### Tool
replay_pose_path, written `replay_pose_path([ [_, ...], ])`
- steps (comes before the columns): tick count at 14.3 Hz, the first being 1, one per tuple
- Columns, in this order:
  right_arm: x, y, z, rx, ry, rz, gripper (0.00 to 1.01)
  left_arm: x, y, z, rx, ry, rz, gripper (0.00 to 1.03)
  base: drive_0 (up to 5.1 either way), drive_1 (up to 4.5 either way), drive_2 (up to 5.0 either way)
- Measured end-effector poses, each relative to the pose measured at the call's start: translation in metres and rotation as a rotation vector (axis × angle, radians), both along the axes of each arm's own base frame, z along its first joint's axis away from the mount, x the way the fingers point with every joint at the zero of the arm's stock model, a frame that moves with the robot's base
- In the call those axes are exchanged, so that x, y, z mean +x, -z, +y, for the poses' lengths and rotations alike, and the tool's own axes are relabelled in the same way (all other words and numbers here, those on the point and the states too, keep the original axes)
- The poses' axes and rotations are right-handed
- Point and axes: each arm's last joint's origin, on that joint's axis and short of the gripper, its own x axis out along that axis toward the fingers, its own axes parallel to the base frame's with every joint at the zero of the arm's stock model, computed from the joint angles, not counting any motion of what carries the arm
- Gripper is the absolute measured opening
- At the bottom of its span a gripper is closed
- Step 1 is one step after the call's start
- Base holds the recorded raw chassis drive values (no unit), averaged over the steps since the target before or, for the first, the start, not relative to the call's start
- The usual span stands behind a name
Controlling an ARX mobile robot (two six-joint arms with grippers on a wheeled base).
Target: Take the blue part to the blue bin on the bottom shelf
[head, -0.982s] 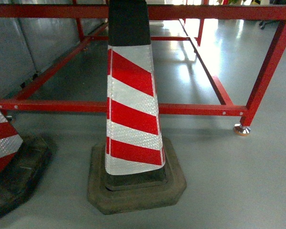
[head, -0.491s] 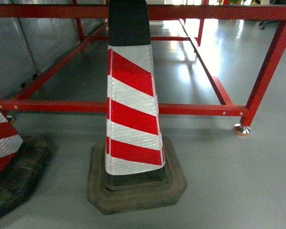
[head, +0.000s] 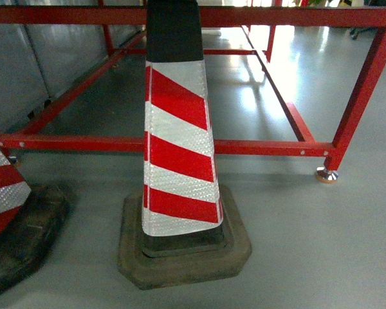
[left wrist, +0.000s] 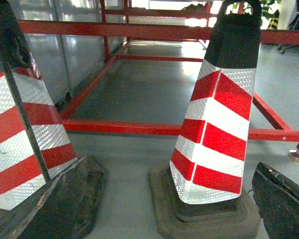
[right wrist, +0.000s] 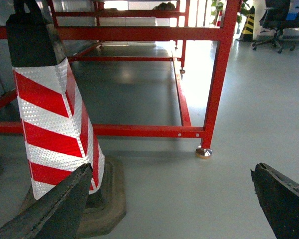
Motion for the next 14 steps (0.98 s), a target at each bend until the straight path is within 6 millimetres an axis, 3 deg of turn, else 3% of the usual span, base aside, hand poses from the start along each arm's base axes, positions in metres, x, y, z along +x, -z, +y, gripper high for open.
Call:
replay_pose_path([
  [14,0.0,0.0002,0.0,0.0,0.0,0.002,0.98,0.0,0.0001,0.0001,0.0,-0.002,0.002,0.98,0.0,0.0,0.0],
])
